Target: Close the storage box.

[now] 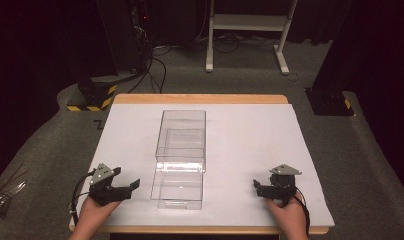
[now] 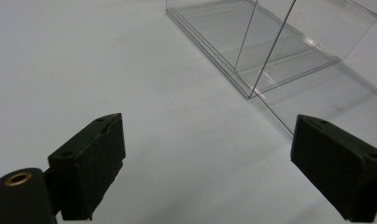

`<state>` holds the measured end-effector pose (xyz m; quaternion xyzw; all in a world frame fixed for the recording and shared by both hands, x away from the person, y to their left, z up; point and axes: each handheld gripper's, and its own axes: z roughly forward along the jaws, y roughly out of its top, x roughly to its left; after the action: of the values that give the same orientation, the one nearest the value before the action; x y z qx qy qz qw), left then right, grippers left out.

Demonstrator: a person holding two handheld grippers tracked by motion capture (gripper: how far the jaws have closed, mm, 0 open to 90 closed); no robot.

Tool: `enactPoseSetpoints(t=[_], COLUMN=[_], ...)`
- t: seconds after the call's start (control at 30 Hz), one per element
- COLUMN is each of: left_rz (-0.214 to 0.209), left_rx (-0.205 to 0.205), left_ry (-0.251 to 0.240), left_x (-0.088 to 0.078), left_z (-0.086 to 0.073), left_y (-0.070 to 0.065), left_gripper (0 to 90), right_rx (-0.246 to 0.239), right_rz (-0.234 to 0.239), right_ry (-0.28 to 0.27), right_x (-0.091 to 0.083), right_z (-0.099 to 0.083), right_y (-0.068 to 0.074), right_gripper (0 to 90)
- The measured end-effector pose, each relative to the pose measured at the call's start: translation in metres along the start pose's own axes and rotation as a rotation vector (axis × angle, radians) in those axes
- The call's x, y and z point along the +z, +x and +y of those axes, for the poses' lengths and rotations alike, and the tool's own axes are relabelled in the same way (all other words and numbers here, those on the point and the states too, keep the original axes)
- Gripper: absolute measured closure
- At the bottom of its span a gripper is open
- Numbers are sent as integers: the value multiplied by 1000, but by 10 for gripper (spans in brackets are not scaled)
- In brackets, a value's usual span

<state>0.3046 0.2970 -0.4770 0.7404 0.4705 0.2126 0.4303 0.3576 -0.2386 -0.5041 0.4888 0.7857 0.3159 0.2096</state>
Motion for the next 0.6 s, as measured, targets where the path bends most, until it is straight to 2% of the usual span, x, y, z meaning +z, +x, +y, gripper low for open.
enactPoseSetpoints(t=[0.33,0.47,0.6], left_rz=[-12,-32,-43], left_rx=[20,10,25], left_ry=[-41,-55,-65], left_x=[-9,-16,-22], left_z=[4,7,10], left_y=[-7,-10,-15], left_gripper=[94,86,86], right_rx=[0,0,-1], right_rz=[0,0,0], right_ry=[0,0,0], right_x=[0,0,0], right_z=[0,0,0], right_y=[0,0,0], right_gripper=[106,106,106])
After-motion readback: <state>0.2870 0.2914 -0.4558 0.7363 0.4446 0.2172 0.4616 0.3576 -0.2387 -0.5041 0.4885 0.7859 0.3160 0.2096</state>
